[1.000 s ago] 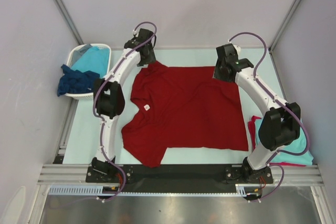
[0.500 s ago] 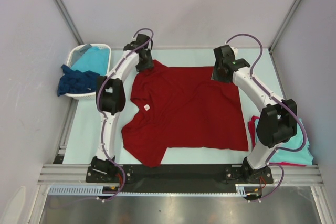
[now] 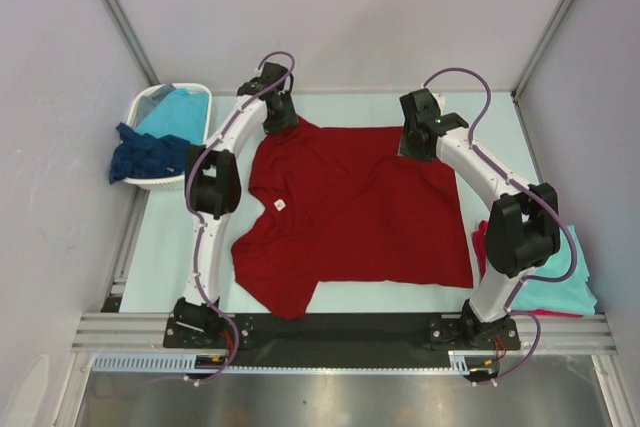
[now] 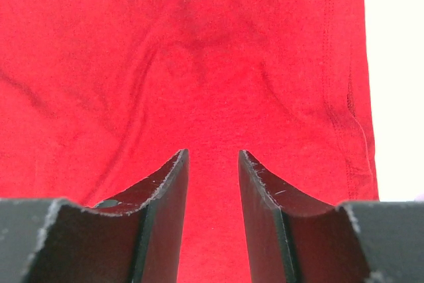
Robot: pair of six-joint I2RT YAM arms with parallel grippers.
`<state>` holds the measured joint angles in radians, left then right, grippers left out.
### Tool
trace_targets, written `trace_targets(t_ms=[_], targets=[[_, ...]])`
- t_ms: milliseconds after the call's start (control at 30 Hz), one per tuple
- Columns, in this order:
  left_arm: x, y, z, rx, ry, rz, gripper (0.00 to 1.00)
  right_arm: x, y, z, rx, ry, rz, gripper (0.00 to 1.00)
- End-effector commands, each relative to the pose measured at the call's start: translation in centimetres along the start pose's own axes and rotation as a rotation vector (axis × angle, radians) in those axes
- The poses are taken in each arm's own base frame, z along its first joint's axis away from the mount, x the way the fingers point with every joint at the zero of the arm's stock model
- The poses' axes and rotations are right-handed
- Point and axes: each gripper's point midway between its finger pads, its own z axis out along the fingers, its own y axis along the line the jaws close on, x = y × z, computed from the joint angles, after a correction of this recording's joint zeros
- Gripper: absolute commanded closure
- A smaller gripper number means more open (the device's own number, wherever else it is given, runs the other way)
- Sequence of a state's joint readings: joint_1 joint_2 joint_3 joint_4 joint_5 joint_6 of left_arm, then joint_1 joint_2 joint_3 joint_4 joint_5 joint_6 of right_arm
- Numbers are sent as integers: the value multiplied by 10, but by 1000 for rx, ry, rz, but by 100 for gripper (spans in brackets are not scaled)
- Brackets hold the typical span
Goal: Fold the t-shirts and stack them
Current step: Grap the side of the flattened tshirt furthest away from the robot with both arms
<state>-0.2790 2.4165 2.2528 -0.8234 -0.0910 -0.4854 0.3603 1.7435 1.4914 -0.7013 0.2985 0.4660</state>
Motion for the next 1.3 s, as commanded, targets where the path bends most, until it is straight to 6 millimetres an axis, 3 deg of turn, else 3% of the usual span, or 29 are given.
trace_targets(t_ms=[0,267,367,500,633,833,1167,1267], targets=[[-8,-14,5,56,-21,20,46,-7,3,-1,0,-27,1,59],[0,-17,11,59,-2,26,50,-6,3,2,3,-22,-3,59],[-3,-16,9,55,-11,27,56,-7,3,2,3,-24,-1,59],[-5,-13,8,38,-18,24,73,-5,4,3,2,-19,-2,59],[-8,-13,2,31,-29,18,78,-4,5,4,1,-16,-3,59],[-22,-11,-18,15,-73,10,95,-5,7,5,3,-19,-2,61],[-42,-14,-53,41,-130,-10,100,-4,9,14,14,-12,11,61],[-44,-14,-61,44,-140,-8,100,-13,6,32,28,-7,47,60]])
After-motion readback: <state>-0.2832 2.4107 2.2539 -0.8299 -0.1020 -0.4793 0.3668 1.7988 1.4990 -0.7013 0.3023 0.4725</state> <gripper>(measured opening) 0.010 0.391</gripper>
